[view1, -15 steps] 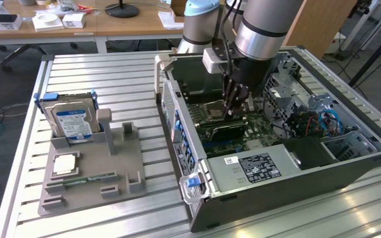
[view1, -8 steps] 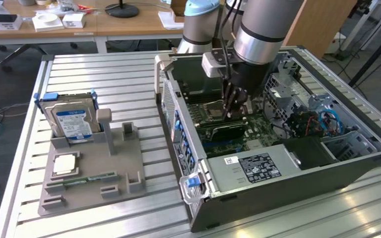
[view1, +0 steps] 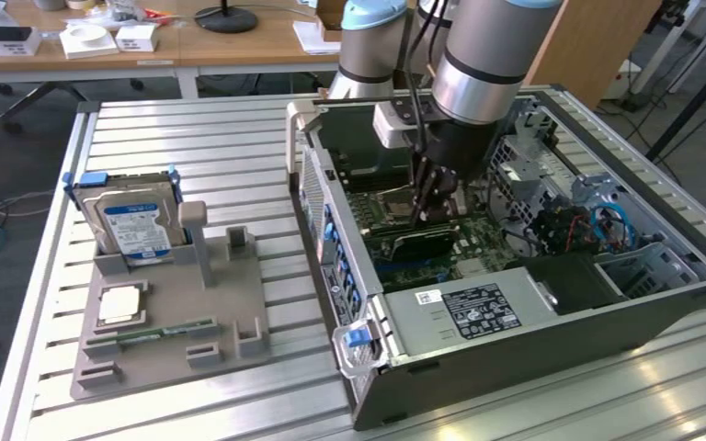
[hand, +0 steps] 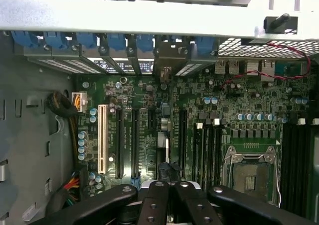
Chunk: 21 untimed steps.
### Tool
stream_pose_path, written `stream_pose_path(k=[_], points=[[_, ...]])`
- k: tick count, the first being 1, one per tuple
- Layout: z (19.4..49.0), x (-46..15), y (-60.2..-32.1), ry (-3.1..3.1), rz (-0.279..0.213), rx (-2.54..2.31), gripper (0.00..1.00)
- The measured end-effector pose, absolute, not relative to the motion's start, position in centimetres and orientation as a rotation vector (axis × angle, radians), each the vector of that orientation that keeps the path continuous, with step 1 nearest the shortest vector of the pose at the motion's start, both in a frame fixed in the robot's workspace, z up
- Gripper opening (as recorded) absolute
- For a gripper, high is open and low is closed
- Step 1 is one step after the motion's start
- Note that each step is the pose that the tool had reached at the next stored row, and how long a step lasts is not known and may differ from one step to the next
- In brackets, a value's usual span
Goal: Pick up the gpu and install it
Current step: 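Press down on the gpu until it lock into place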
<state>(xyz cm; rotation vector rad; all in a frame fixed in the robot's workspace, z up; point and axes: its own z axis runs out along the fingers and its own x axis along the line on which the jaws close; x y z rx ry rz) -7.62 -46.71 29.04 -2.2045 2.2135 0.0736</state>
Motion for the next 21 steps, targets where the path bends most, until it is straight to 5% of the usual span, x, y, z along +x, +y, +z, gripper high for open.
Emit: stream_pose_path(k=[21], points=[[28.0, -7.6, -46.5, 2.211, 0.079, -2.202, 0.1]])
